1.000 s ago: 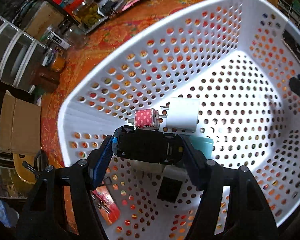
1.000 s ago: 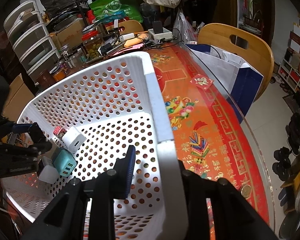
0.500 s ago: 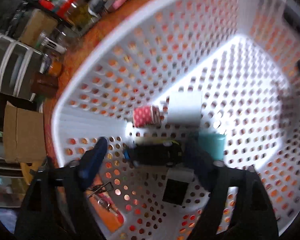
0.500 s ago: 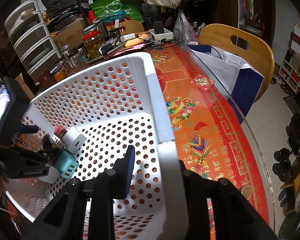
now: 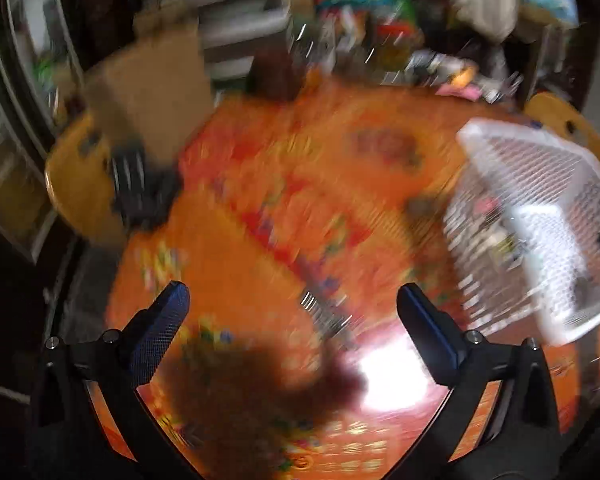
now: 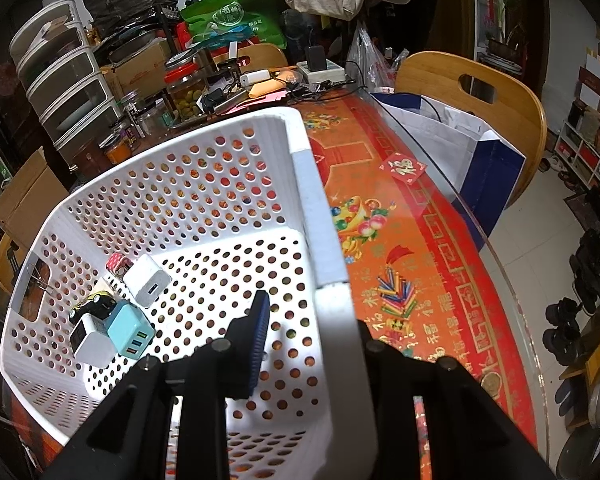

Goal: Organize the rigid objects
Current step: 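Close the left tool on the metal key ring on the table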

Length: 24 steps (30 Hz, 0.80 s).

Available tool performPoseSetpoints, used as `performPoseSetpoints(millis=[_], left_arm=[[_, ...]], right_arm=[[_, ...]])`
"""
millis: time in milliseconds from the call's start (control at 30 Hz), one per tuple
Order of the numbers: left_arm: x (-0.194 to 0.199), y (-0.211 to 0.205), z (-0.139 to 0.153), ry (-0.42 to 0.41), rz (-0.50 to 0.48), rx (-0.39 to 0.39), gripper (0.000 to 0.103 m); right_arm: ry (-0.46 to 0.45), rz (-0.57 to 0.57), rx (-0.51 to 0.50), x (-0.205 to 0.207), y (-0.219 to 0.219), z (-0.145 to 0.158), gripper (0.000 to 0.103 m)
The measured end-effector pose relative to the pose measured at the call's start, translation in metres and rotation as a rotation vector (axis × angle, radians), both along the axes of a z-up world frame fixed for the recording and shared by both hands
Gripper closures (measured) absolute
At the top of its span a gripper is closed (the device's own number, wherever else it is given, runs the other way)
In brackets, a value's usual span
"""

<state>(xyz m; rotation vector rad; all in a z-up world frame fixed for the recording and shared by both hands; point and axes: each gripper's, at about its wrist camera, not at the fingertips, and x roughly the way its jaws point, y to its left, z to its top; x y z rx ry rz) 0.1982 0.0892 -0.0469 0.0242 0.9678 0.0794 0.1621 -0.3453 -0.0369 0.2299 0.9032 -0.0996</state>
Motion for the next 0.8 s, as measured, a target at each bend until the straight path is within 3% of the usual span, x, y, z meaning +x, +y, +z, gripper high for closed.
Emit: performPoseSetpoints(millis=[167,233,367,500,567,633,800], left_arm=[[0.013,-0.006,-0.056,0.102,-0.02,-0.051,0.015],[0.019,-0.019,-0.067,0.123,-0.025,-0.074,0.03],[0.03,-0.033,-0.085,0.168,-0.032,-0.08,0.032],[0.036,-0.032,-0.086,0.165,-0.012,-0.099,0.041],[0.038,-0.03,-0.086,0.162,0.005,-0.099,0.053],[0.041,-0.032,-0.084,0.165,0.001,-0.105,0.074],[0.037,-0.032,-0.081,0.16,-0.002,-0.113,0.078]], right_arm=[[0.005,-0.006,-0.007,0.0,0.0,0.001,0.076],[0.006,-0.006,-0.008,-0.001,0.0,0.001,0.076],[0.008,-0.006,-0.007,-0.001,0.0,0.0,0.075],[0.006,-0.005,-0.008,-0.001,0.0,0.0,0.074],[0.004,-0.004,-0.008,-0.001,0.0,0.0,0.074],[0.003,-0.004,-0.01,-0.001,0.0,0.0,0.074],[0.002,-0.002,-0.01,0.0,0.001,0.001,0.074]])
